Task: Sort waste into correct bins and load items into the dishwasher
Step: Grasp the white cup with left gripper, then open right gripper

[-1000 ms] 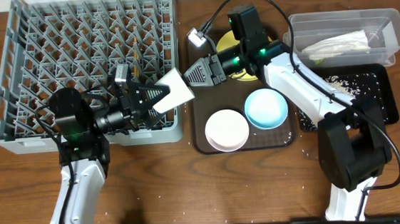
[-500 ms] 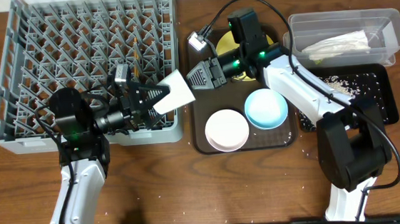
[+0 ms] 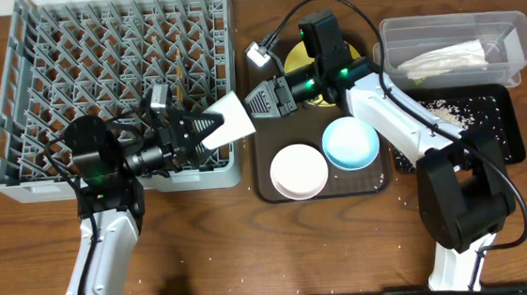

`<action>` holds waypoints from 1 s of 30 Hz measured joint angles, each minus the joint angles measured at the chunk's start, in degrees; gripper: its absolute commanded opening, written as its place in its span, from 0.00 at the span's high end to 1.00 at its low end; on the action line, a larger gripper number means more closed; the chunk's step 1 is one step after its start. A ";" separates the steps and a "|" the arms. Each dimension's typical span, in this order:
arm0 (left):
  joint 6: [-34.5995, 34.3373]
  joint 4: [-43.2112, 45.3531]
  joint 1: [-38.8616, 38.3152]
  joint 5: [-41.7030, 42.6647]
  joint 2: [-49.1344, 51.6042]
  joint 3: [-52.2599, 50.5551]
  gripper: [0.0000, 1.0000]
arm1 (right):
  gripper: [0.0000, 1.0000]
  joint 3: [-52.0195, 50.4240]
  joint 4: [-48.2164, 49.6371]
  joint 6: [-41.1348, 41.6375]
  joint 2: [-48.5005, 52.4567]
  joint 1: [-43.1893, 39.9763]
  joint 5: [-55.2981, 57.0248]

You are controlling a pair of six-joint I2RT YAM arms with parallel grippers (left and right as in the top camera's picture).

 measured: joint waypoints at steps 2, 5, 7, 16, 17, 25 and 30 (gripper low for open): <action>0.59 -0.09 0.00 -0.09 0.00 0.00 0.21 | 0.99 0.00 0.02 0.02 0.00 0.00 -0.17; 1.51 -0.09 0.00 -0.44 0.00 0.00 0.21 | 0.99 0.00 0.02 0.15 0.00 0.00 -0.24; 1.79 -0.11 0.00 -0.74 0.00 0.00 0.22 | 0.99 0.00 0.02 0.17 0.00 0.00 -0.31; 3.23 -0.07 0.00 -3.06 0.00 0.00 0.16 | 0.99 0.00 -0.02 0.17 0.00 0.00 -0.42; 3.50 0.00 0.00 -3.28 0.00 0.00 0.15 | 0.99 0.00 -0.09 0.17 0.00 0.00 -0.44; 4.33 0.11 0.00 -4.81 0.00 0.00 0.12 | 0.99 -0.07 -0.22 0.15 0.00 0.00 -0.79; 4.44 0.04 0.00 -4.76 0.00 0.00 0.23 | 0.99 -0.15 0.26 0.15 0.00 0.00 -0.85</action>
